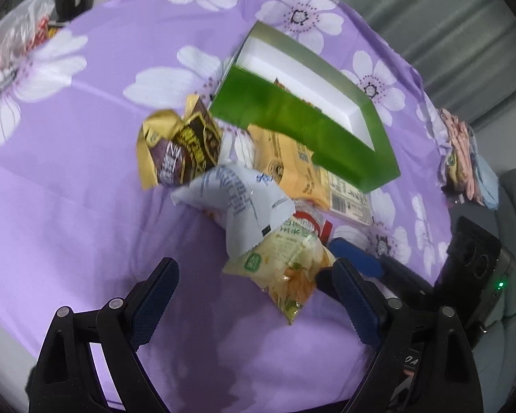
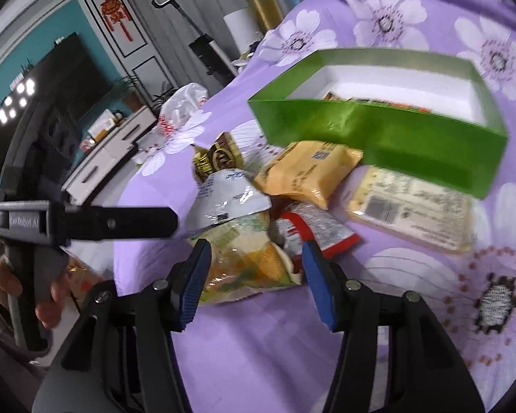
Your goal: Organize snacks
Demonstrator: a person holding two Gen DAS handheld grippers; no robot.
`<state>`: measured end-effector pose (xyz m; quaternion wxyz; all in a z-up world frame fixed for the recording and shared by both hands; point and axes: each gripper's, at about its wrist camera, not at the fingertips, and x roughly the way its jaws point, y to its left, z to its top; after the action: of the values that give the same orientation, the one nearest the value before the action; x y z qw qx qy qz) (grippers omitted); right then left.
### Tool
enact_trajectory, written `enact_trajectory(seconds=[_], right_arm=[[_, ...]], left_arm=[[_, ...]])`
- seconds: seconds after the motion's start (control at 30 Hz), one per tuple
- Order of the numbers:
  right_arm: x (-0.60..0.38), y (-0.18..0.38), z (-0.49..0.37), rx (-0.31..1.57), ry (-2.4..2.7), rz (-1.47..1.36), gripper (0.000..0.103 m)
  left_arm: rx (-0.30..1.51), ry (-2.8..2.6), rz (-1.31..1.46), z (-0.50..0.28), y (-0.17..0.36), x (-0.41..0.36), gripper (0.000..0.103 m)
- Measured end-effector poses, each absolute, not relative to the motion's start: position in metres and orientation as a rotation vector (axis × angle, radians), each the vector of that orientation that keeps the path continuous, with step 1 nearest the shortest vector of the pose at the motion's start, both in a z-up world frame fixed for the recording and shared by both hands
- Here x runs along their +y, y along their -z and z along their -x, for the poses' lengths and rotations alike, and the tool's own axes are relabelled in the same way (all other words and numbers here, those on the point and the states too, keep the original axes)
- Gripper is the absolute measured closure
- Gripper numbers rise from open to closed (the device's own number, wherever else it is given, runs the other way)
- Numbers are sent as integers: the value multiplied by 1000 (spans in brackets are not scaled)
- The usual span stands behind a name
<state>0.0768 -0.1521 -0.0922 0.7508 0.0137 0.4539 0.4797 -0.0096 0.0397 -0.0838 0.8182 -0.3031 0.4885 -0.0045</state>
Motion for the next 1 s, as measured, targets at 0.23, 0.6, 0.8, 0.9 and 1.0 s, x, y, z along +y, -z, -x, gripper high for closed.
enact_trajectory(seconds=[0.23, 0.6, 0.8, 0.9, 1.0], right_arm=[[-141, 90, -41, 1017, -1152, 39, 53], [-121, 97, -28, 1024, -1146, 138, 58], [-121, 103, -25, 1034, -1115, 159, 70], [-119, 105, -22, 1030, -1109, 156, 80], [-119, 103, -19, 1006, -1098, 153, 85]], left_arm=[[1080, 21, 671, 8, 100, 40, 13], [1089, 53, 558, 9, 102, 24, 46], [1087, 61, 512, 11, 102, 19, 55], [1077, 80, 478, 13, 99, 14, 59], [1069, 99, 457, 15, 94, 9, 62]])
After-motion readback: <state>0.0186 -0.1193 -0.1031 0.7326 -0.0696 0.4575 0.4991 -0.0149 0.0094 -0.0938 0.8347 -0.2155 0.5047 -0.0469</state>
